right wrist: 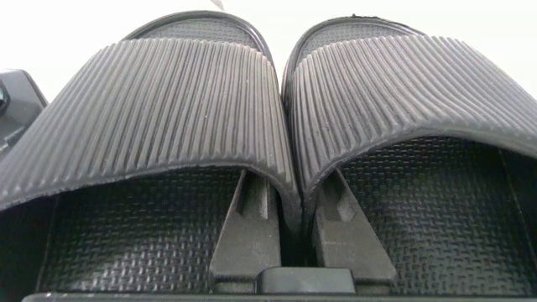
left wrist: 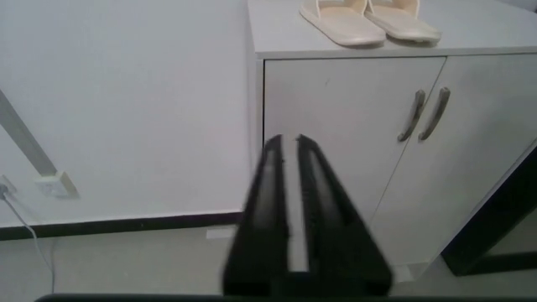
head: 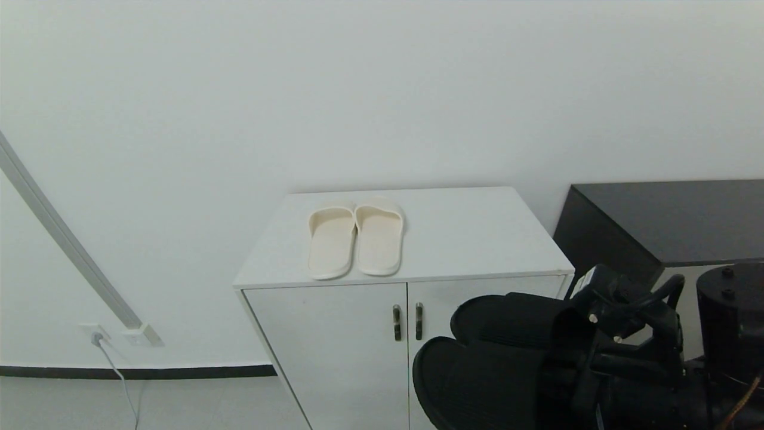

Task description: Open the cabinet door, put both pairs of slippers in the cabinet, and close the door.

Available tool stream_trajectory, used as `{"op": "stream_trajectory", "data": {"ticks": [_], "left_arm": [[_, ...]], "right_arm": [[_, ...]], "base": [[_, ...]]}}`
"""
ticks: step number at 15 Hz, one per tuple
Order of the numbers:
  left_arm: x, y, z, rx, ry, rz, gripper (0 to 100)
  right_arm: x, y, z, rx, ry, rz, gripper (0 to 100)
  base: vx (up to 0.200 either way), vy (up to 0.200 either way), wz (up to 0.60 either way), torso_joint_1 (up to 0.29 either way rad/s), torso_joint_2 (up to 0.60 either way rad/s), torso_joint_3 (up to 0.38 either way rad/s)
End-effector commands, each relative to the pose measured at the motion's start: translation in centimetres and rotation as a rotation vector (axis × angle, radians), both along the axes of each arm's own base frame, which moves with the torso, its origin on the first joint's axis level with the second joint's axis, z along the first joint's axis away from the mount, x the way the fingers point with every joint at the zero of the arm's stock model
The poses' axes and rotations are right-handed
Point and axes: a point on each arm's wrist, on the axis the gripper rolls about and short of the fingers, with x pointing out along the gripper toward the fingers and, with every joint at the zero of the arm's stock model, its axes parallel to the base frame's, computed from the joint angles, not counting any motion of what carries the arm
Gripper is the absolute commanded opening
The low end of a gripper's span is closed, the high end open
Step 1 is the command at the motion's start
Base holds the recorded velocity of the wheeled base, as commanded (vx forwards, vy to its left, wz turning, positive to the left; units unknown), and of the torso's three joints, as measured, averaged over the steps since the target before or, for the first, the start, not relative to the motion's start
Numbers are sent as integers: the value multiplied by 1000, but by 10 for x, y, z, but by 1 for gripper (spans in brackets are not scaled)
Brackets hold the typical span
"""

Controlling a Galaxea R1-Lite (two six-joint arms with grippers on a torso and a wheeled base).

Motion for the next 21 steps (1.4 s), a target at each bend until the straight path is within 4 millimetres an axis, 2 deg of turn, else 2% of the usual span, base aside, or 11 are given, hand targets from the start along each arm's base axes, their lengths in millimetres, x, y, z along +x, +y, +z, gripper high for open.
{"op": "stream_trajectory", "data": {"ticks": [1, 12, 21], "left_arm": [[0, 0, 0, -1, 1, 0, 100], [0, 0, 0, -1, 2, 1, 100], [0, 0, 0, -1, 1, 0, 100]], "right_arm": [[-1, 0, -1, -4, -1, 3, 0], [-4, -1, -5, -30, -7, 24, 0], [-4, -1, -7, -35, -2, 24, 0]], "base": [[0, 0, 0, -193, 432, 237], [0, 0, 0, -214, 533, 314], [0, 0, 0, -156, 487, 326]]}}
